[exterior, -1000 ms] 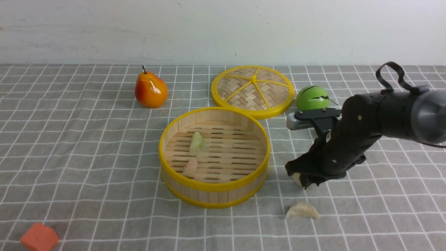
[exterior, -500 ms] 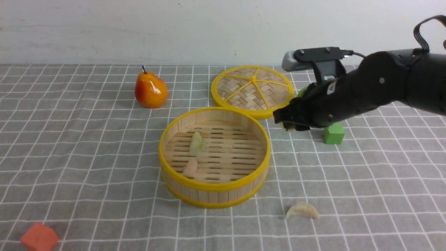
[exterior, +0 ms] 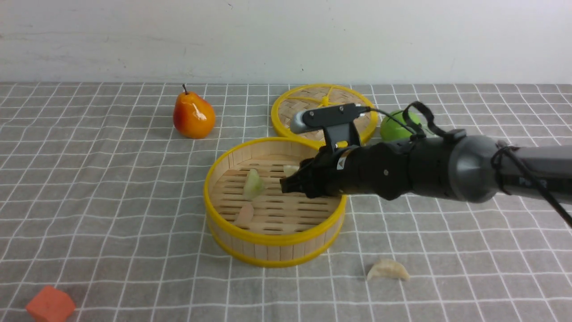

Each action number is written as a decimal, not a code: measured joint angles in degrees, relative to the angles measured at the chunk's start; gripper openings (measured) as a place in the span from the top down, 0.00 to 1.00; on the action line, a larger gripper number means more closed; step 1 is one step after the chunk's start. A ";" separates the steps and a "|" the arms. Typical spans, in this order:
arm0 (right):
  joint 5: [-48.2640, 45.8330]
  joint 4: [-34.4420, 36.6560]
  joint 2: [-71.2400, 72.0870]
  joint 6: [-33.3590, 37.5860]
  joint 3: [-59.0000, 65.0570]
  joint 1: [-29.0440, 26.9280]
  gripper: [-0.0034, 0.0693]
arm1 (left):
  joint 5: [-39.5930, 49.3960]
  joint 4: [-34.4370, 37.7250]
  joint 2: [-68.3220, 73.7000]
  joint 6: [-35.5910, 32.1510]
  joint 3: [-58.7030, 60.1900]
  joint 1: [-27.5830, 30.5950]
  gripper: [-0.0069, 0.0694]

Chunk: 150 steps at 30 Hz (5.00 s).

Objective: Put the dumplings into the steamer on the table with the grey tablecloth.

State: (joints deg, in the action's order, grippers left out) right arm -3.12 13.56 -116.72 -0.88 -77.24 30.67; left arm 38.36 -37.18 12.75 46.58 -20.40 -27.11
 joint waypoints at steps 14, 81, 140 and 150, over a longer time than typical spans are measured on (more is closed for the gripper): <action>-13.11 -1.20 6.08 0.88 -0.69 -0.05 0.17 | -0.68 1.56 0.00 0.00 0.00 0.00 0.84; -50.01 -2.05 15.07 10.51 -4.18 -1.98 0.70 | -0.67 3.91 0.00 0.00 0.00 0.00 0.82; -9.80 -23.68 76.78 -2.80 40.76 -0.30 0.97 | -0.73 2.42 0.00 0.00 0.00 0.00 0.76; 16.52 -22.08 88.09 -12.00 66.96 -0.30 0.96 | -0.73 2.42 0.00 0.00 0.00 0.00 0.75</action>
State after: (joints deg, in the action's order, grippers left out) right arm 13.40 -8.52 -28.63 -12.88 -10.28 30.37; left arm 37.64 -34.76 12.75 46.58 -20.40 -27.11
